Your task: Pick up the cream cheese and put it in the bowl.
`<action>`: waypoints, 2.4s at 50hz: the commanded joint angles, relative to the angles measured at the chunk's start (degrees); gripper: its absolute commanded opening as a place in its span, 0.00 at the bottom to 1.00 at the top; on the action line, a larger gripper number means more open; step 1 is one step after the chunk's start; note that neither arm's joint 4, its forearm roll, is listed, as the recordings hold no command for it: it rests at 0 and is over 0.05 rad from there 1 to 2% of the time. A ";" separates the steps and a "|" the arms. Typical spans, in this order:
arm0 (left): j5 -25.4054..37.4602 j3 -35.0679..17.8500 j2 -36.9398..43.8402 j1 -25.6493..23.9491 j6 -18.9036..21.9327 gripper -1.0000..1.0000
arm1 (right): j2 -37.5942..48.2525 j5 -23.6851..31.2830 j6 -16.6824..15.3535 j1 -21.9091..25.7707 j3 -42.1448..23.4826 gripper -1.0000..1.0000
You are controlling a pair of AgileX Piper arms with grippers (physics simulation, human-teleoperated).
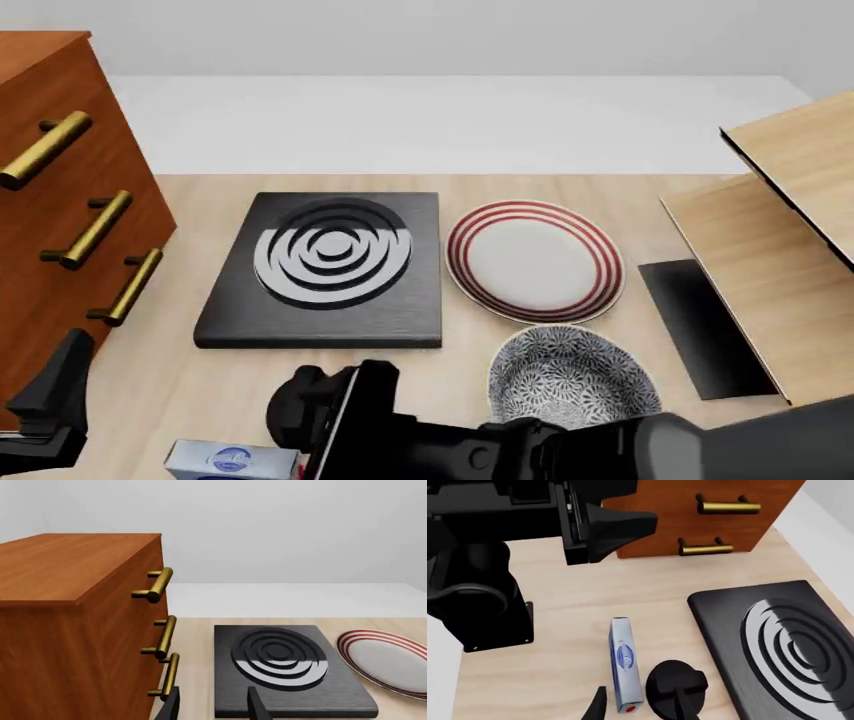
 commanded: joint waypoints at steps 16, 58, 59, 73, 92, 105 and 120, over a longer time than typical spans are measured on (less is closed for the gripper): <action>0.00 0.00 0.00 0.00 0.00 1.00 | 7.49 -2.89 3.58 0.92 -3.09 1.00; 0.00 0.00 0.00 0.00 0.00 1.00 | 15.13 -7.16 6.24 1.06 -4.01 1.00; 0.00 0.00 0.00 0.00 0.00 1.00 | 15.28 -7.24 6.13 1.05 -3.97 1.00; 0.00 0.00 0.00 0.00 0.00 1.00 | 16.40 -8.13 6.48 0.86 -3.74 1.00; 0.00 0.00 0.00 0.00 0.00 1.00 | 17.41 -8.20 6.51 1.85 -4.46 0.00; 0.00 0.00 0.00 0.00 0.00 1.00 | 17.12 -8.17 6.37 1.94 -4.25 0.00; 0.00 0.00 0.00 0.00 0.00 1.00 | 12.25 -6.24 5.57 3.26 -2.82 0.00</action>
